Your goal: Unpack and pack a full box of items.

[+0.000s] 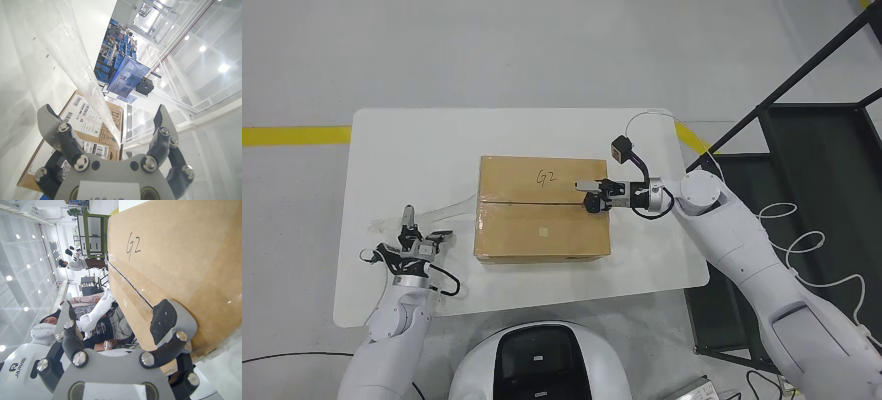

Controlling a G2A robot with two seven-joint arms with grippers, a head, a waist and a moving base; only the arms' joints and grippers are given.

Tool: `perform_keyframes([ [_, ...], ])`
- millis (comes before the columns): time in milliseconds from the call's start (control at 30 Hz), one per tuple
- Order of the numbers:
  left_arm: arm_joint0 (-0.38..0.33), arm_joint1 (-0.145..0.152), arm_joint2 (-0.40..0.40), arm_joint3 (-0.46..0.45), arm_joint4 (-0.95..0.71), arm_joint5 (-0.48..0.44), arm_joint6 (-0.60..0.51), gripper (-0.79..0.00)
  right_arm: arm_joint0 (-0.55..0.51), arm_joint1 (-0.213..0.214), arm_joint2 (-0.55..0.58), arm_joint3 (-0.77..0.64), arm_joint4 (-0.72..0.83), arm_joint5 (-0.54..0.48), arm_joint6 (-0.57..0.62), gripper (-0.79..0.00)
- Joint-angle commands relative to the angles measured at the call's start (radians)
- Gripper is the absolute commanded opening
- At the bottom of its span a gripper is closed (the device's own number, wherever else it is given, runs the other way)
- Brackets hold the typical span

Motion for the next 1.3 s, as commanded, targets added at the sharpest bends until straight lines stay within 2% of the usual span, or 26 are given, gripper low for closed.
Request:
perform_keyframes([
  [0, 0.001, -0.001, -0.002, -0.008, 0.011, 0.006, 0.011, -0.345, 0.0, 0.0, 0.0, 0.0, 0.0, 0.0, 0.0, 0.0],
  [133, 0.005, -0.003, -0.006, -0.023, 0.031, 0.028, 0.033, -0.517, 0.0, 0.0, 0.0, 0.0, 0.0, 0.0, 0.0, 0.0],
  [467, 0.027, -0.007, -0.025, -0.061, 0.047, 0.041, 0.065, -0.785, 0.0, 0.0, 0.0, 0.0, 0.0, 0.0, 0.0, 0.0],
  [700, 0.069, -0.009, -0.04, -0.144, 0.059, 0.011, 0.059, -0.785, 0.0, 0.0, 0.0, 0.0, 0.0, 0.0, 0.0, 0.0],
  [933, 0.127, -0.008, -0.053, -0.315, 0.098, 0.013, 0.051, -0.785, 0.0, 0.0, 0.0, 0.0, 0.0, 0.0, 0.0, 0.0],
  [1100, 0.154, -0.009, -0.041, -0.439, 0.168, 0.043, 0.059, -0.785, 0.0, 0.0, 0.0, 0.0, 0.0, 0.0, 0.0, 0.0],
  [1267, 0.139, -0.014, -0.002, -0.517, 0.266, 0.117, 0.097, -0.785, 0.0, 0.0, 0.0, 0.0, 0.0, 0.0, 0.0, 0.0],
])
